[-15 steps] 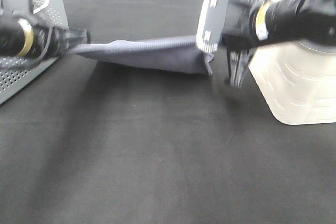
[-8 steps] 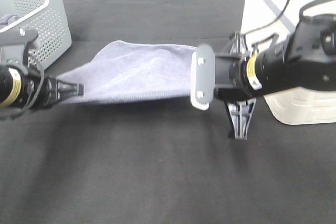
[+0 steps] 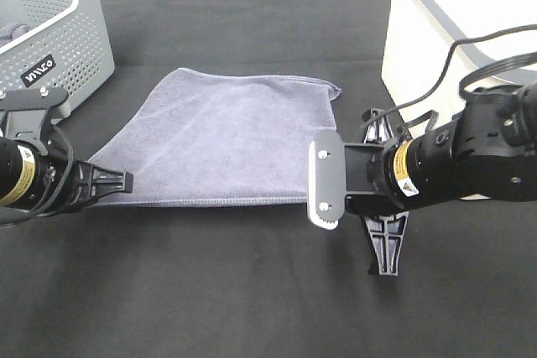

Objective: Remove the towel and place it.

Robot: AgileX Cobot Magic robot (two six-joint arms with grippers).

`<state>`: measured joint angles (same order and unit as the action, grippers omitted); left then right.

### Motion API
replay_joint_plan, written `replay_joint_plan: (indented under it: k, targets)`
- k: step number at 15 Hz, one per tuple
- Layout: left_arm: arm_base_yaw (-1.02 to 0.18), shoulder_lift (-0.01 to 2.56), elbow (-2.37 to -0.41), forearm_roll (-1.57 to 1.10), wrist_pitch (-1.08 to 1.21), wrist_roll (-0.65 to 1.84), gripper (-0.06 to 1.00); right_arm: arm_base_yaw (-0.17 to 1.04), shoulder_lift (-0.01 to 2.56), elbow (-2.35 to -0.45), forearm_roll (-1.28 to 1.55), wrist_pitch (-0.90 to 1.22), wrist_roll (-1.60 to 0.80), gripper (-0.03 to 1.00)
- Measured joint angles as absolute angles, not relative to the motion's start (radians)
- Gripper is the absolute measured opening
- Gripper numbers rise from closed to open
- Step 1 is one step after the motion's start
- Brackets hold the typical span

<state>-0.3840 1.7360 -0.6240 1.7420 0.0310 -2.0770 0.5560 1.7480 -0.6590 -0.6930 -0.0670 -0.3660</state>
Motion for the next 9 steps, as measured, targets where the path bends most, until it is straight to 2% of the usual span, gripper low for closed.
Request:
replay_joint_plan:
  k: [4, 5, 6, 8, 9]
  targets:
    - [-0.384, 1.738, -0.624, 1.736, 0.019, -2.077, 0.01, 0.556, 1.803, -0.659, -0.693, -0.075, -0.366, 0.03]
    - [-0.384, 1.738, -0.624, 1.736, 0.007, -2.077, 0.07, 0.556, 1.803, -0.657, -0.693, -0.075, -0.366, 0.09]
    - [-0.384, 1.738, -0.623, 1.736, -0.007, -2.077, 0.17, 0.556, 1.803, -0.656, -0.693, -0.072, -0.366, 0.23]
    - [-0.384, 1.738, -0.623, 1.736, -0.036, -2.077, 0.47, 0.555, 1.803, -0.656, -0.692, -0.067, -0.365, 0.55]
    - [-0.384, 1.738, -0.622, 1.736, -0.050, -2.077, 0.63, 0.555, 1.803, -0.656, -0.684, -0.066, -0.355, 0.67]
